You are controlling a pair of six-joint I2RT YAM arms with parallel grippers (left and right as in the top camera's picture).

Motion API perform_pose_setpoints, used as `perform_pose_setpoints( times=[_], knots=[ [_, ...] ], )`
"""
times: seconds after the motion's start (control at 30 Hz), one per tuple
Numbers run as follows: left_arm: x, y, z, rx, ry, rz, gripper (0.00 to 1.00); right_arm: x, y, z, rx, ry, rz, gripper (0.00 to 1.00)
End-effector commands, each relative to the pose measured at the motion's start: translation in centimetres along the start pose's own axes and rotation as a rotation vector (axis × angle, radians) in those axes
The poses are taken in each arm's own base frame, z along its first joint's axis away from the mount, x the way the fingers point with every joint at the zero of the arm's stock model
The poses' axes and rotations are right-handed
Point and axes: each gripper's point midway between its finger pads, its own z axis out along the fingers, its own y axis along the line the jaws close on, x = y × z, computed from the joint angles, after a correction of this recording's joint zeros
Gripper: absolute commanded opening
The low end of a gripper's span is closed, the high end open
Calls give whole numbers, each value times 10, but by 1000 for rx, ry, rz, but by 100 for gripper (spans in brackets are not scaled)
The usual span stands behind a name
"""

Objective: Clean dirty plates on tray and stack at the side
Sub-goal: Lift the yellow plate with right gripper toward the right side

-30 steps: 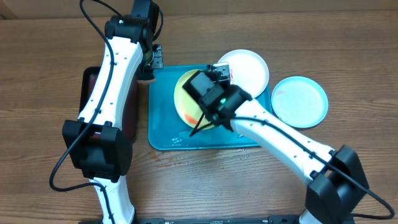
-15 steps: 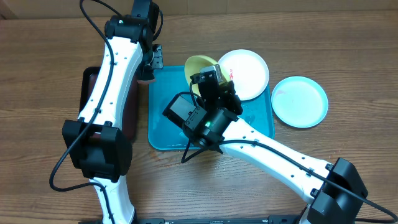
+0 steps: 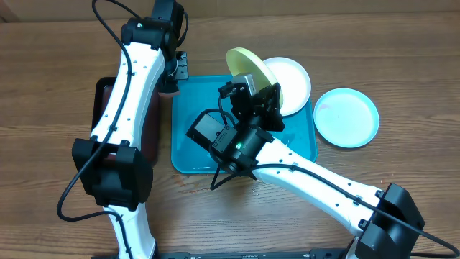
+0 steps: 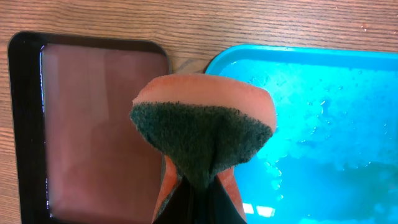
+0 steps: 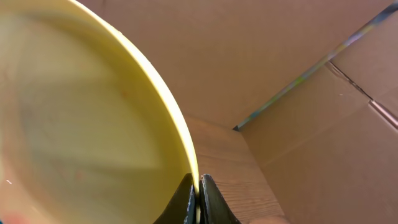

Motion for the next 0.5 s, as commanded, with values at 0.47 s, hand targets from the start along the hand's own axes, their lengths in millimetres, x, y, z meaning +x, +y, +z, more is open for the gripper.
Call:
perform_pose_setpoints(
  times=[0.47],
  knots=[
    [-5, 2, -6, -10, -25, -3, 4, 48, 76, -11, -596, 430, 130, 4]
  ],
)
